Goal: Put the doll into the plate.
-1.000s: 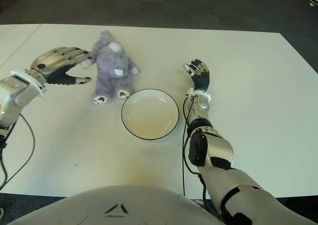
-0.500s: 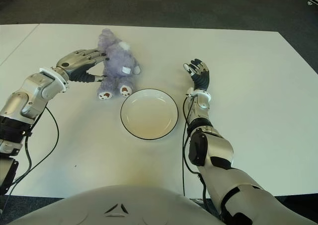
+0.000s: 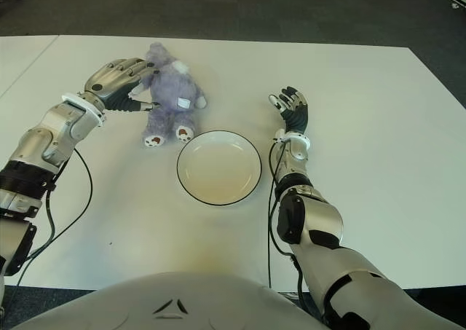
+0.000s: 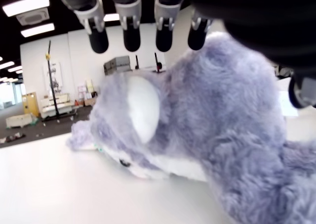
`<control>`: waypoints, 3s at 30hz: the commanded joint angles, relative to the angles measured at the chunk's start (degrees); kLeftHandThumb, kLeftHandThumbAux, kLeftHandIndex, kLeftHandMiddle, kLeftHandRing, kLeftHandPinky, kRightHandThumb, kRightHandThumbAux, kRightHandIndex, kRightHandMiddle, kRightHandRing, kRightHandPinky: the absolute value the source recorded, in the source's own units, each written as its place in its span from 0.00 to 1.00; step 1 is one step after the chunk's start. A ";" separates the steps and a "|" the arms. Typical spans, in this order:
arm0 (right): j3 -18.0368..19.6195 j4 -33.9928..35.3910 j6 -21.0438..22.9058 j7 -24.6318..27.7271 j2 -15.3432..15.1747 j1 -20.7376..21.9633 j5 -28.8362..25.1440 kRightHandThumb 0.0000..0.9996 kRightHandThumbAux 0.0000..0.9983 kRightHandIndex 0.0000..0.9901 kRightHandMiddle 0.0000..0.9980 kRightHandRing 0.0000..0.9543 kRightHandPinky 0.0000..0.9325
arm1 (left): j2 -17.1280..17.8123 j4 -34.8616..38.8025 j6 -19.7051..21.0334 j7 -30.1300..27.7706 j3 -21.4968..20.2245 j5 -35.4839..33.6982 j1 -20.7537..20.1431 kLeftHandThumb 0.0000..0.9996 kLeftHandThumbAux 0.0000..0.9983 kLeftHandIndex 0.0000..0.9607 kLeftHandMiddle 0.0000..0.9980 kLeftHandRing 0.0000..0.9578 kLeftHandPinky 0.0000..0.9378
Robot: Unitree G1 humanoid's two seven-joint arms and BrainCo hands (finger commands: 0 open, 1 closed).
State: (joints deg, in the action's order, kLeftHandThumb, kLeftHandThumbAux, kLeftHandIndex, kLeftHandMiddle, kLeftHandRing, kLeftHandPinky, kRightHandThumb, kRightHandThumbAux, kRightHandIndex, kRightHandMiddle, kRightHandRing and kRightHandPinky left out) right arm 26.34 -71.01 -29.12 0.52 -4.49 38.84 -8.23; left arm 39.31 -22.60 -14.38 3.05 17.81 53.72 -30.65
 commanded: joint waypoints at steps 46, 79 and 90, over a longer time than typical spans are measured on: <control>-0.22 -6.24 7.02 -3.49 1.97 -8.07 0.38 0.00 0.83 0.28 0.28 0.25 0.21 | -7.40 -25.70 -0.24 20.21 9.30 0.47 -10.92 0.10 0.36 0.00 0.00 0.00 0.00; 1.54 -6.30 7.48 -1.95 2.33 -7.76 -1.40 0.00 0.86 0.24 0.26 0.24 0.21 | -6.49 -32.49 -1.73 15.71 12.77 0.31 -12.59 0.13 0.32 0.00 0.00 0.00 0.00; 1.88 -6.26 7.00 -1.35 2.31 -7.84 -1.45 0.00 0.85 0.26 0.28 0.24 0.20 | -8.84 -37.71 -0.82 14.46 15.01 -0.50 -14.98 0.17 0.37 0.00 0.00 0.00 0.00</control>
State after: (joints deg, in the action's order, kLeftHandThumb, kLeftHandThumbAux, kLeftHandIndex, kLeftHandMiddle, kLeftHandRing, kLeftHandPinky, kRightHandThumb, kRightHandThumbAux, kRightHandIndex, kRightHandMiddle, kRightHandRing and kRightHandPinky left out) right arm 27.01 -71.01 -29.13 0.68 -4.31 38.92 -8.38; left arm 32.10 -58.42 -15.36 19.06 31.43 52.91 -44.79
